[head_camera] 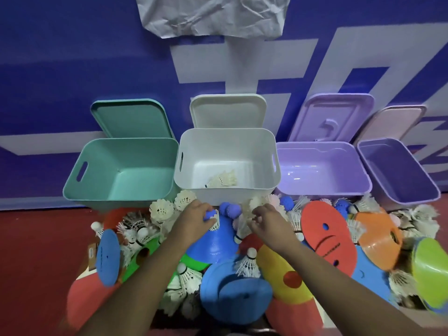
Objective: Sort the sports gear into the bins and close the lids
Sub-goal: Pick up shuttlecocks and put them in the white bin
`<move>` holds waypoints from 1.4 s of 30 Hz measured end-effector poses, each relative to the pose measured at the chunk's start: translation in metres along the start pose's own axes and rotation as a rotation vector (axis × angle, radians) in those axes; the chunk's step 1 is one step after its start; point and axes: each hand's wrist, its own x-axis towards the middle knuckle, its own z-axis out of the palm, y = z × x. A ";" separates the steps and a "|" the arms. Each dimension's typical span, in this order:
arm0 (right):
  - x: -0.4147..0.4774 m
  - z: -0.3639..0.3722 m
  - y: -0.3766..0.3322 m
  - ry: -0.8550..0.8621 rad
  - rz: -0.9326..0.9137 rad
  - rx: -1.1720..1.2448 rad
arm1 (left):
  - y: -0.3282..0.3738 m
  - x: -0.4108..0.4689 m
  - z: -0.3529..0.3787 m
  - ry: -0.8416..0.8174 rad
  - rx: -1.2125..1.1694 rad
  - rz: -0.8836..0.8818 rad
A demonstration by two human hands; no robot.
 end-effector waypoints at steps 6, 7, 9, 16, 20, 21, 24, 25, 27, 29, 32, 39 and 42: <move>-0.002 0.025 0.000 -0.040 0.000 -0.119 | -0.001 -0.001 0.011 0.056 0.272 0.070; 0.000 0.027 0.000 -0.026 0.002 -0.127 | -0.001 0.000 0.012 0.069 0.291 0.086; 0.003 0.029 0.001 -0.007 0.000 -0.131 | 0.000 -0.001 0.015 0.100 0.303 0.122; 0.005 0.010 0.001 0.057 -0.047 0.099 | -0.006 -0.001 0.021 0.187 0.112 0.132; 0.006 -0.004 0.001 0.055 0.002 0.181 | -0.008 0.004 0.017 0.117 -0.034 0.064; 0.007 -0.005 0.001 0.050 0.017 0.199 | -0.006 0.006 0.015 0.109 -0.075 0.056; 0.007 -0.006 0.001 0.046 0.045 0.249 | 0.005 0.010 0.007 0.113 -0.223 0.032; 0.007 -0.005 0.000 0.048 0.051 0.263 | 0.010 0.011 0.005 0.097 -0.259 0.022; 0.007 -0.004 -0.001 0.045 0.060 0.278 | 0.016 0.014 0.002 0.030 -0.193 0.081; 0.006 -0.003 -0.001 0.028 0.067 0.287 | 0.017 0.013 0.004 -0.078 0.036 0.163; 0.007 -0.002 0.000 0.018 0.068 0.293 | 0.013 0.009 0.015 -0.180 0.472 0.211; 0.007 -0.001 0.004 0.024 0.087 0.286 | 0.015 0.013 0.038 0.002 0.606 -0.051; 0.005 0.000 0.007 0.033 0.098 0.287 | 0.021 0.023 0.037 -0.059 0.670 -0.150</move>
